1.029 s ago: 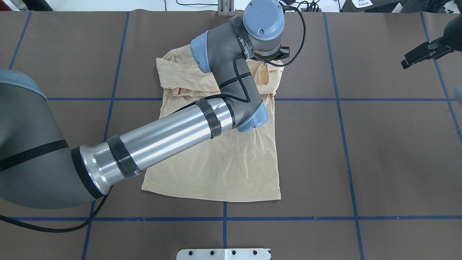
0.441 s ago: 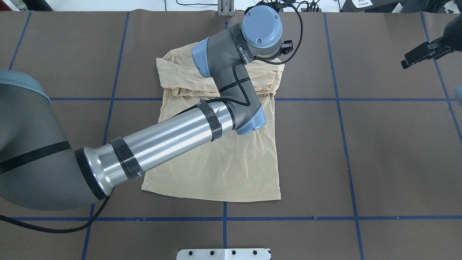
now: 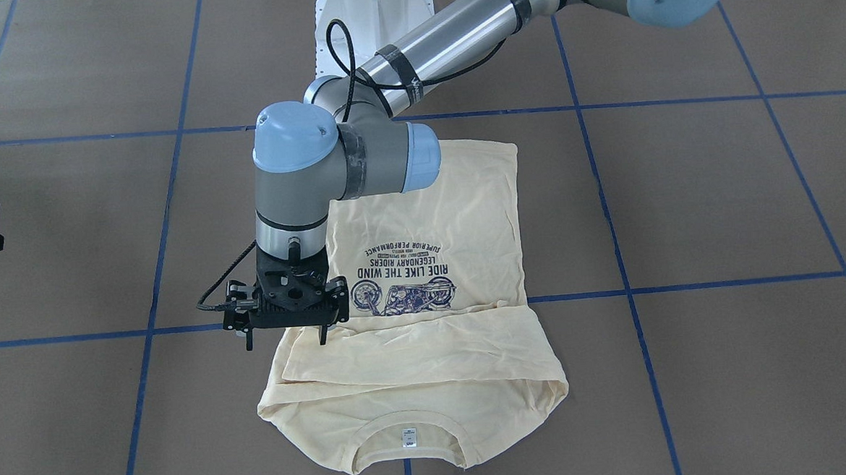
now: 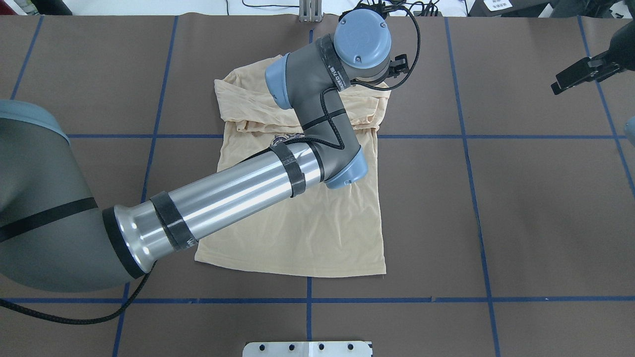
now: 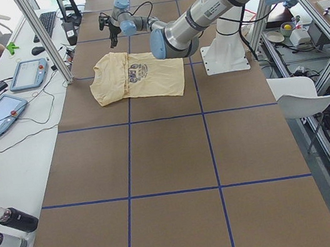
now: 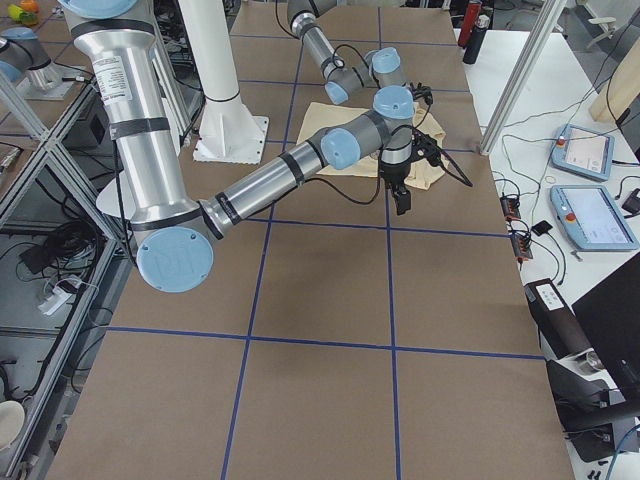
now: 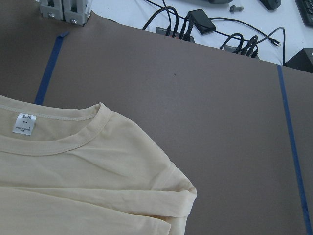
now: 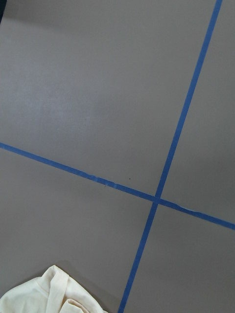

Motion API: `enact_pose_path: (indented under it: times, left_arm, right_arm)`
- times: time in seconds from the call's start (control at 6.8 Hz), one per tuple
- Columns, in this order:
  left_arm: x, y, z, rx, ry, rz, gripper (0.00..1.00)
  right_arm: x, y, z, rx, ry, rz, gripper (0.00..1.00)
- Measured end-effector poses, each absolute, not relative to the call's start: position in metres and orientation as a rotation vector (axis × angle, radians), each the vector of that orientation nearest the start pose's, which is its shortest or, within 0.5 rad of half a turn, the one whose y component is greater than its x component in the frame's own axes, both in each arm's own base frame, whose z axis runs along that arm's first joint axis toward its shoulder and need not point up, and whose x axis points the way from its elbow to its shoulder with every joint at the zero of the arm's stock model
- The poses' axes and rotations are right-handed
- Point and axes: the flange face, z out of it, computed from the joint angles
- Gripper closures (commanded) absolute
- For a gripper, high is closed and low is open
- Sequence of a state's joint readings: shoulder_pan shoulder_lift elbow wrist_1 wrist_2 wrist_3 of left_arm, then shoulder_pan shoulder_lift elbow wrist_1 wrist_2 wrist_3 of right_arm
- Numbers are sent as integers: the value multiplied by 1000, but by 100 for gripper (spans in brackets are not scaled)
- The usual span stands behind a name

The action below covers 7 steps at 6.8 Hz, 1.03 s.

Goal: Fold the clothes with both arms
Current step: 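Release the sleeve and move both grippers to the shirt's sides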

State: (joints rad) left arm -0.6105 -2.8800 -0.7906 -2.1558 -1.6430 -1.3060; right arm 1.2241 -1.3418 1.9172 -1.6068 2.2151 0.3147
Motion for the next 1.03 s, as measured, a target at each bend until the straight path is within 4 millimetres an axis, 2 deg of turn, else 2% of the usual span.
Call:
enact_pose_path:
  times: [0.15, 0.29, 0.74, 1.03]
  left_arm:
    - [634, -597, 38, 437, 1022, -211, 0]
    - [607, -578, 51, 457, 999, -141, 0]
    - [485, -499, 130, 564, 983, 42, 0]
    - [414, -451, 164, 593, 969, 105, 0]
  right_arm:
    - [-118, -544, 377, 286, -768, -186, 0]
    - [-118, -543, 371, 280, -779, -150, 1]
    - [-125, -524, 340, 278, -824, -56, 0]
    - [-159, -498, 316, 267, -836, -9, 0]
